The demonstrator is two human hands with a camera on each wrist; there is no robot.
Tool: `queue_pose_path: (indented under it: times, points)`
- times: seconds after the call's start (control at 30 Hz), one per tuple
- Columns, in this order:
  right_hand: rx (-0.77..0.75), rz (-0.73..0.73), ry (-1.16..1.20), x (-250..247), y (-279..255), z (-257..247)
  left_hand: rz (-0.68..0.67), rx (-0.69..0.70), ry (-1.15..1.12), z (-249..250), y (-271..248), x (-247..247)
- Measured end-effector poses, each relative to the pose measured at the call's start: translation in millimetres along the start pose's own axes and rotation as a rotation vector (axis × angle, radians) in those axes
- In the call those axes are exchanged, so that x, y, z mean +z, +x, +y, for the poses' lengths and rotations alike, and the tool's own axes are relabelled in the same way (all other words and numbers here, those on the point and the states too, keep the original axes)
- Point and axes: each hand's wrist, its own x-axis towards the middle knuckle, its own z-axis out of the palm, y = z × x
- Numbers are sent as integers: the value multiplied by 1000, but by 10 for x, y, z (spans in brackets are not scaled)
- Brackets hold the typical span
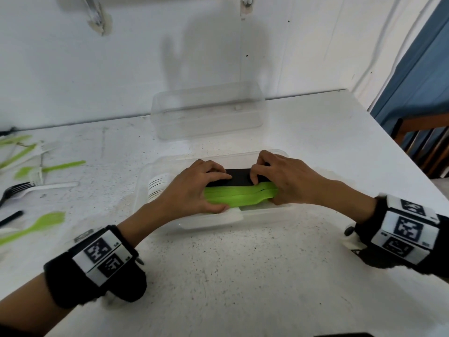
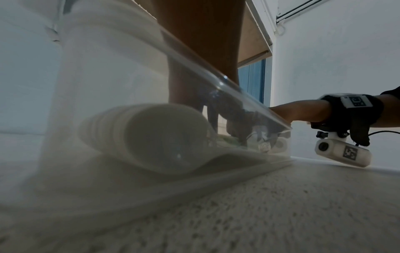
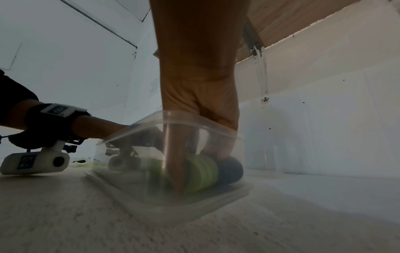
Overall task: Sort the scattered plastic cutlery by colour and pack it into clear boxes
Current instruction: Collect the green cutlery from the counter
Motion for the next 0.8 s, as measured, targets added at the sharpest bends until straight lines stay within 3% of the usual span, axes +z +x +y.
queue_pose_path:
  times: [0.17, 0.3, 0.53, 0.8]
  points:
    - [14, -2, -9, -7, 10, -13, 30, 73, 61, 6, -7, -13]
    - [15, -21, -24, -17, 5, -26, 42, 1, 11, 8, -11, 26]
    - [38, -202, 134, -198, 86, 17, 67, -63, -26, 41, 14, 39]
    - [54, 45, 75, -11, -15, -59, 72, -47, -83, 15, 33, 61]
